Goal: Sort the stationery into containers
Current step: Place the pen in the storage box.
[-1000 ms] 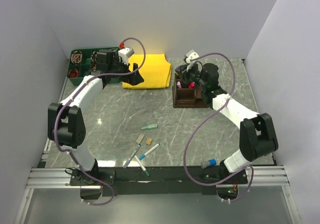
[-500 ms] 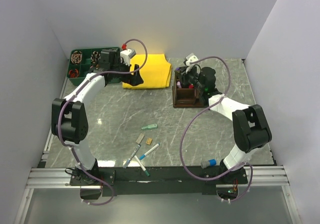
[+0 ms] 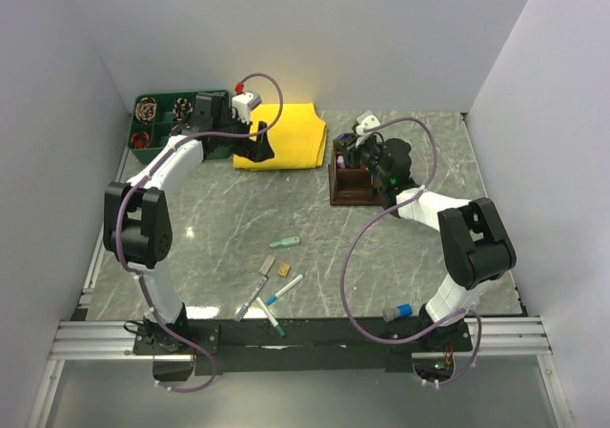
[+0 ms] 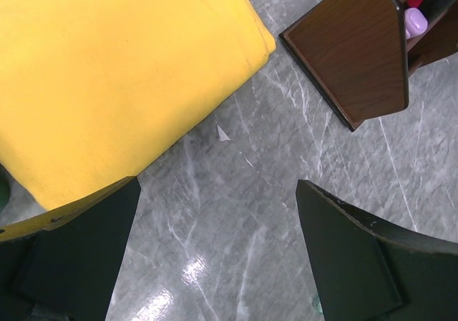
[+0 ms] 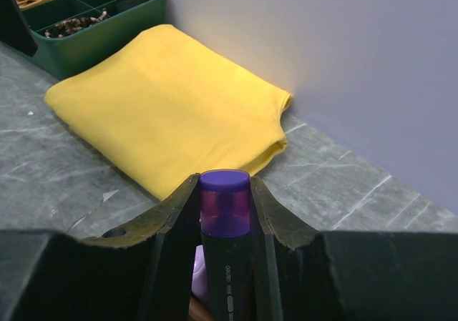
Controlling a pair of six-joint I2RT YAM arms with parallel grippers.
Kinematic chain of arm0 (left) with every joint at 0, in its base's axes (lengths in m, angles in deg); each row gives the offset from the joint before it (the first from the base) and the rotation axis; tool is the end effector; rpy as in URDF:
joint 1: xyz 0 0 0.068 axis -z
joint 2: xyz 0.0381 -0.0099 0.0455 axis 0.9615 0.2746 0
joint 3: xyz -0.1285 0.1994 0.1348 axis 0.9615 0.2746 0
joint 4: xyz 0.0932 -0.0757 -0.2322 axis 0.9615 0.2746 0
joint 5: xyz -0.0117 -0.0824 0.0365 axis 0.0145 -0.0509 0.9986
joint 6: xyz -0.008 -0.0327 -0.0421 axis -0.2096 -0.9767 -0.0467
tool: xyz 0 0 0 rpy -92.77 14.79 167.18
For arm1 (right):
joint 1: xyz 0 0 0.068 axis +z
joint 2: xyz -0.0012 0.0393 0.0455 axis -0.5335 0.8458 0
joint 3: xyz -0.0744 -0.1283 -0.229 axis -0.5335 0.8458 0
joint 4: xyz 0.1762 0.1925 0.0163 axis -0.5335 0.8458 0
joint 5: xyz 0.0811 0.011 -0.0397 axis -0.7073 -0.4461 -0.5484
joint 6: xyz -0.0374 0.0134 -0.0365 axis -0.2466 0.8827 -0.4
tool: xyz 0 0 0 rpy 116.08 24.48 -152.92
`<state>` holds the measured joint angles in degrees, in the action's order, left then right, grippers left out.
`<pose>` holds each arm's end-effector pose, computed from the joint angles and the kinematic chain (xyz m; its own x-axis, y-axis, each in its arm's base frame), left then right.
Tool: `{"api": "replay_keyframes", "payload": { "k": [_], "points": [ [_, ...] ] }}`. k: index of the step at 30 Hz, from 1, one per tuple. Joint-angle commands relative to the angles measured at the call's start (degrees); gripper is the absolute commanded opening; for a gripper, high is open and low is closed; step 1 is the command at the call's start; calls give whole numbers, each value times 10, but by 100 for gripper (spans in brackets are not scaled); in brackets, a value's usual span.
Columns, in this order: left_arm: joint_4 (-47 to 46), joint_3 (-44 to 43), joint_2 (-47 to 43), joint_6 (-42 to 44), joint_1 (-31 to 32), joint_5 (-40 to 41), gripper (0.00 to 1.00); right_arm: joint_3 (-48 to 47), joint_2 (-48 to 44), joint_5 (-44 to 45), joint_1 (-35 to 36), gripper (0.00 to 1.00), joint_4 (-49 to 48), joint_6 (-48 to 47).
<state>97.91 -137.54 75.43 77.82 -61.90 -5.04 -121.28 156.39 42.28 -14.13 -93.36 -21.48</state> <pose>0.4118 -0.1085 0.2803 -0.5696 0.1833 -0.8012 0.6338 0.7187 -0.2861 0.3496 0.1265 0.2473 0.1462 -0.1523 -0.9775 -0.5878 0.7814 -0.2096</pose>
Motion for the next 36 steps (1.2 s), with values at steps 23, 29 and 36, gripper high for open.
{"api": "replay_keyframes", "payload": {
  "k": [23,29,36],
  "points": [
    [-7,-23,-3,10,3,-3,99,26,-32,52,-1,41,3,-13],
    [-4,-13,-18,13,8,0,99,28,-60,49,0,58,38,-7],
    [61,-10,-50,46,24,-8,99,5,-143,59,0,66,113,4]
  ]
}}
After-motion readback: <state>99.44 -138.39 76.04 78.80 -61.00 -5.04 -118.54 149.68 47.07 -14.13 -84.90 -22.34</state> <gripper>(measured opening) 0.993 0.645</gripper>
